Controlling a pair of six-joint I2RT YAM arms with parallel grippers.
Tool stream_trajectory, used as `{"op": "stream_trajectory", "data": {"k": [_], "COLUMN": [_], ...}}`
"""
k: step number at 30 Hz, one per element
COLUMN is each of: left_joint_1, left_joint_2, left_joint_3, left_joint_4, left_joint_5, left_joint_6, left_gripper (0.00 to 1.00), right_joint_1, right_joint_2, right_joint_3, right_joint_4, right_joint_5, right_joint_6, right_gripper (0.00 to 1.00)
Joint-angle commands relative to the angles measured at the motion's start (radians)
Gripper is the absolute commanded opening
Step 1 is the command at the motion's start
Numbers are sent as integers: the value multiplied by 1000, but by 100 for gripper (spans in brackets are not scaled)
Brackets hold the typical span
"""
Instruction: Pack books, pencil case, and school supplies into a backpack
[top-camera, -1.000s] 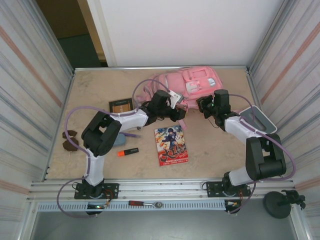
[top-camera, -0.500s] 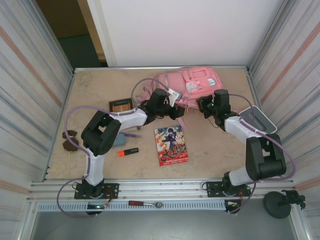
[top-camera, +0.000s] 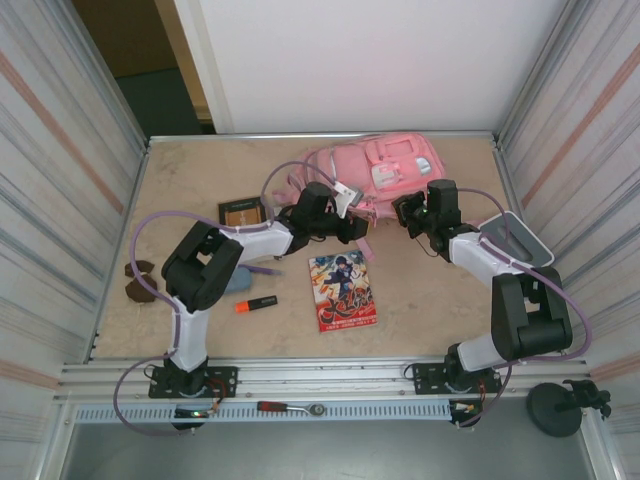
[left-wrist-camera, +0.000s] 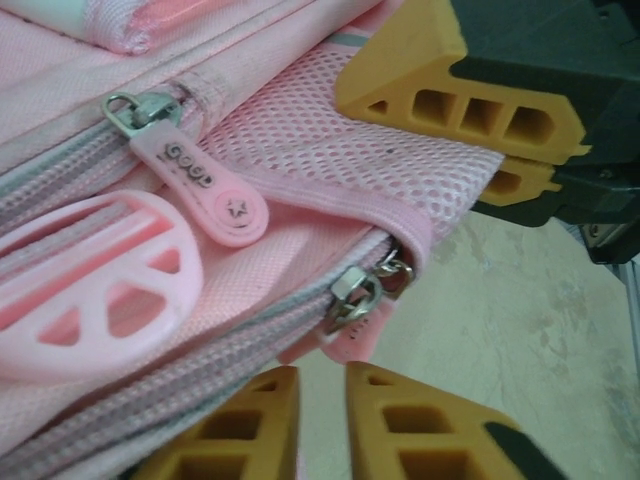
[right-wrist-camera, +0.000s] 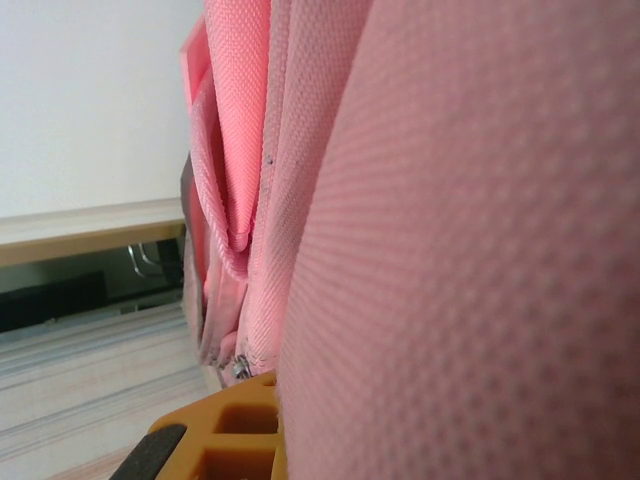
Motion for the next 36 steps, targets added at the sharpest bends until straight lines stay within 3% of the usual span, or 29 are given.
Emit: {"op": "stream_trajectory", "data": {"k": [1,24,30,36], "left_joint_1": [11,31,26,22], "left_joint_2": [-36,36,14,-25], "left_joint_3": [-23,-7,-54,-118], "left_joint_4": [54,227,340,361], "left_joint_5": [-2,3,8,-60], "left_joint_6": [-2,-166,-232,-246], "left_gripper": [27,44,42,37], "right_joint_1": [2,15,15,15], "right_joint_2": [-6,23,23,18], "right_joint_3": [44,86,100,102], "right_joint_4": [40,53,50,47], "right_joint_5": [-44,-75,-81,-81], "right_joint_6": [-32,-6,-3,-1], "right_gripper": [0,0,0,0]}}
